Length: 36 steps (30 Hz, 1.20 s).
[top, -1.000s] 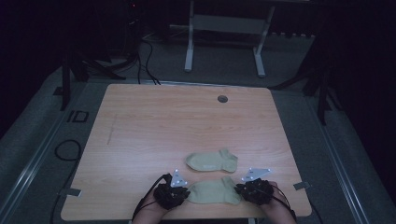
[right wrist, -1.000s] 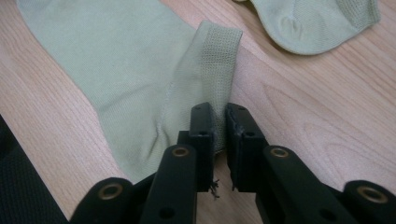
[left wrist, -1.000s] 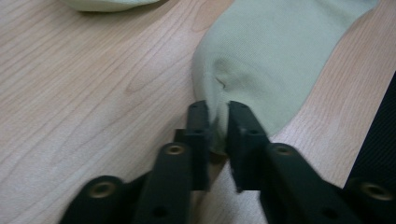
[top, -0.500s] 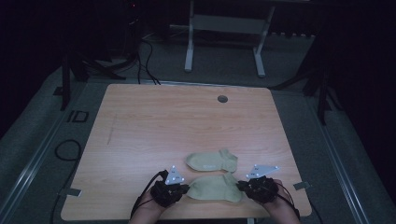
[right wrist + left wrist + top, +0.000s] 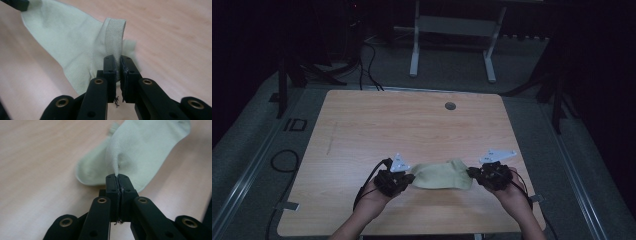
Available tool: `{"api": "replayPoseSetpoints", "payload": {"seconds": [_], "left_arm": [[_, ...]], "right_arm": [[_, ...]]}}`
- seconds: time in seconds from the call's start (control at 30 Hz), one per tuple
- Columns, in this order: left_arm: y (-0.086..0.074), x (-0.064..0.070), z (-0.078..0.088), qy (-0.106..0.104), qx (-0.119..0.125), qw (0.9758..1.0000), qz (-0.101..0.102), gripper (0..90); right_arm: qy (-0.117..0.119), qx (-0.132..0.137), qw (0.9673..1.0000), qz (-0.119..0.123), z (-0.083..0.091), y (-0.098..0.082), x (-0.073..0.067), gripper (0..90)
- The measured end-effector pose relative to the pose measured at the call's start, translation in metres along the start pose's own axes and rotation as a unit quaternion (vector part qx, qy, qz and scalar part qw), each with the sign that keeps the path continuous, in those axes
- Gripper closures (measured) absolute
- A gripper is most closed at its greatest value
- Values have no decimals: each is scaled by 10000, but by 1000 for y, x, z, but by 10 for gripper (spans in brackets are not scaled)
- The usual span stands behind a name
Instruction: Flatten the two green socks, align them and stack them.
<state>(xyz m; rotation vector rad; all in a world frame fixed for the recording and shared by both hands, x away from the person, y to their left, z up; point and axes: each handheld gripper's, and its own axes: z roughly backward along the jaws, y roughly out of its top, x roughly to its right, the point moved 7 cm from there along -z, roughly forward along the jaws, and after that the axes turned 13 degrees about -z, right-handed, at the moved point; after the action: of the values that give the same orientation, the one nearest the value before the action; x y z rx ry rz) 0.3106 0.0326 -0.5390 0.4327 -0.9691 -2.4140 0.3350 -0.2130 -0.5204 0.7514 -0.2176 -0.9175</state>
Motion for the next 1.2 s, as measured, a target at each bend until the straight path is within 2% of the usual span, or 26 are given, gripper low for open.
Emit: {"api": "replayPoseSetpoints", "payload": {"seconds": [0.03,0.13,0.23,0.33,0.63,0.8,0.9,1.2], "left_arm": [[3,-4,0,63,10,10000,3,881],[10,-13,2,75,68,9999,12,881],[14,-20,0,156,77,9998,-18,881],[15,-22,-7,132,-12,9999,-8,881],[2,-24,-33,26,-290,9995,98,880],[-5,-23,-46,52,-490,9988,11,880],[-9,-24,-51,-8,-534,9986,57,880],[-19,-27,-63,11,-678,9976,128,878]], "right_arm": [[13,21,10000,-41,-1,5,2,837],[-12,101,9999,-99,-3,14,8,837],[26,124,9997,-205,-5,17,12,837],[-6,75,9996,-285,-11,17,18,836],[-44,-282,9986,-441,-34,4,31,836],[-115,-435,9978,-483,-47,-1,36,836],[-149,-533,9974,-455,-54,-5,37,835],[-179,-729,9959,-512,-72,-13,41,833]]}}
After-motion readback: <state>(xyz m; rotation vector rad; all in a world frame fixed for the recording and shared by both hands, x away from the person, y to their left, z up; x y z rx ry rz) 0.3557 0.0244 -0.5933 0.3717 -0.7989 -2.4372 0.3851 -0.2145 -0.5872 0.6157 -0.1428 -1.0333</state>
